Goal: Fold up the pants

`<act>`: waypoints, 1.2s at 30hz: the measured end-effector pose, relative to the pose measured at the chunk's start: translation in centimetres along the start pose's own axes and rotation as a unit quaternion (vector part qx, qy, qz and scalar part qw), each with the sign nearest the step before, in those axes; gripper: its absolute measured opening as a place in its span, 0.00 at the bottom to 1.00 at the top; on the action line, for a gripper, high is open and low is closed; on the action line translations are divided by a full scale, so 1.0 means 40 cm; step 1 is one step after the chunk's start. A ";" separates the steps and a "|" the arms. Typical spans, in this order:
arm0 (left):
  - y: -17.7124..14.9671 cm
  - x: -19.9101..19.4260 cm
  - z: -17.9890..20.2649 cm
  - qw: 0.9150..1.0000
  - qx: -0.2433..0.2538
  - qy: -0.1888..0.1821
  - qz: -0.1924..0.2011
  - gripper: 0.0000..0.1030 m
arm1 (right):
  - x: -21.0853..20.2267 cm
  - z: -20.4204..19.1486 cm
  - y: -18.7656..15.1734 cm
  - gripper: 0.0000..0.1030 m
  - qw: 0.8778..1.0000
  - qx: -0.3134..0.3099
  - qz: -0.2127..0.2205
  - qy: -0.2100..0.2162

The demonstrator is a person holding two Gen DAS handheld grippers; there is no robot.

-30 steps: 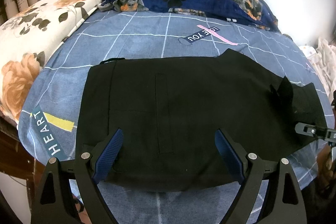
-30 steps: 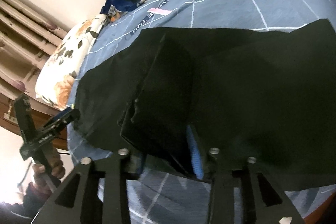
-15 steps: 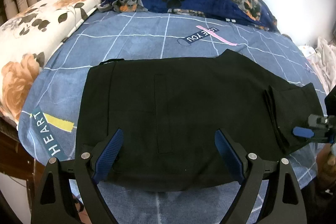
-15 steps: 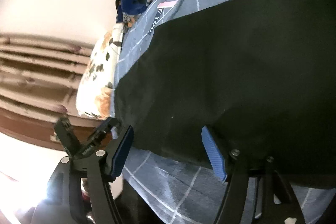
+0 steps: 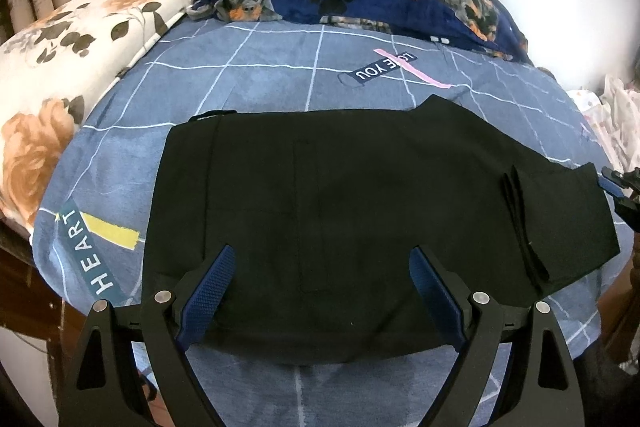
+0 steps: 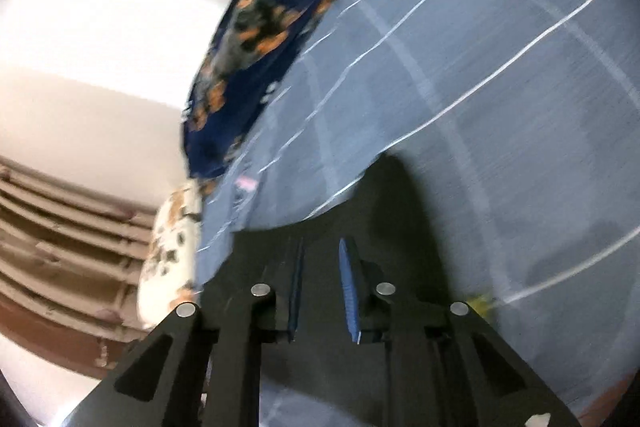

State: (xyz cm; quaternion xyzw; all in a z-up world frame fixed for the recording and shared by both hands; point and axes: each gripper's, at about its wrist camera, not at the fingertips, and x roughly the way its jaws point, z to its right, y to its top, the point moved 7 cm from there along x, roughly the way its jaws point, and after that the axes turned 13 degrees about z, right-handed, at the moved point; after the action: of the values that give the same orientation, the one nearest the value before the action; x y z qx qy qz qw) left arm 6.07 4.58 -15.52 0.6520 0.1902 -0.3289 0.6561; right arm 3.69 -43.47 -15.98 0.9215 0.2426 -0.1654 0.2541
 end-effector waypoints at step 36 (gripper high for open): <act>-0.011 0.013 0.010 1.000 0.006 0.007 -0.011 0.86 | -0.111 0.148 -0.125 0.12 0.990 0.039 -0.075 0.110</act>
State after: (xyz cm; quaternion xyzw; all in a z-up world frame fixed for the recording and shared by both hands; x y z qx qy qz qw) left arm 6.06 4.14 -16.15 0.6561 0.1997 -0.3329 0.6472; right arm -3.73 -44.55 -20.85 0.9227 0.3305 -0.0913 0.1765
